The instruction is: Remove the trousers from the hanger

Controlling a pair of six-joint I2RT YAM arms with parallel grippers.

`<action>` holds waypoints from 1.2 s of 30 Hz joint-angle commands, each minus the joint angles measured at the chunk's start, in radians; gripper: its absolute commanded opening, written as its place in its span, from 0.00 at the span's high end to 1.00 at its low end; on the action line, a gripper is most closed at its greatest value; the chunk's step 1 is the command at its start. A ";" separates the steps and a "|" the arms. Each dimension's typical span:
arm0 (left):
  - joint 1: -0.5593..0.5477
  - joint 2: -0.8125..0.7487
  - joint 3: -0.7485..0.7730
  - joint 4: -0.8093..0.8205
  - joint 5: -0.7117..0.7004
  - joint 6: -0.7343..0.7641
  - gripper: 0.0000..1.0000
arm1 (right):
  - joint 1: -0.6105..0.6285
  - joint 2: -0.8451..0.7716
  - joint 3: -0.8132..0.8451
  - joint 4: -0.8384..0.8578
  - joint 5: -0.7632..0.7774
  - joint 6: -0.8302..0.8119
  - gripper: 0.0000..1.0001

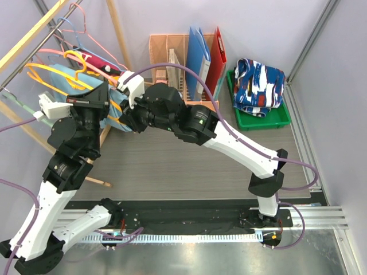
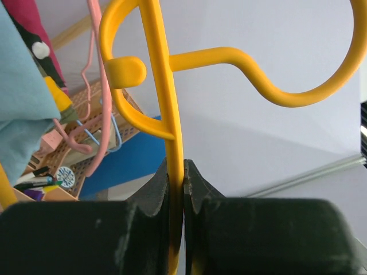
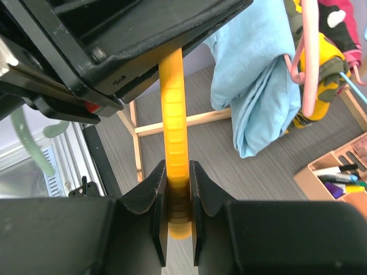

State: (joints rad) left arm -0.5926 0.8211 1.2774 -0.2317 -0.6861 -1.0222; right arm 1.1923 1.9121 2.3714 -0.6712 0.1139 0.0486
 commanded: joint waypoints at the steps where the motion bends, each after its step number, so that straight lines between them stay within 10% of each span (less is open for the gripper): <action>1: 0.022 0.033 0.008 -0.061 -0.125 0.034 0.99 | -0.043 0.036 0.083 0.177 -0.094 -0.015 0.99; 11: 0.279 0.127 0.039 -0.057 0.014 -0.021 0.99 | -0.094 0.070 0.071 0.309 -0.210 -0.016 0.99; 26: 0.318 0.142 0.053 0.018 0.037 -0.042 0.99 | -0.094 -0.191 -0.323 0.429 -0.045 -0.009 0.21; 36: 0.318 0.210 0.108 0.075 0.043 -0.019 1.00 | -0.096 -0.521 -0.685 0.493 0.105 -0.013 0.13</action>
State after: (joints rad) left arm -0.2790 1.0012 1.3289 -0.2432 -0.6365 -1.0603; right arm 1.0966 1.5078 1.7809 -0.2577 0.1242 0.0433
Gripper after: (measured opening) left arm 0.078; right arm 0.866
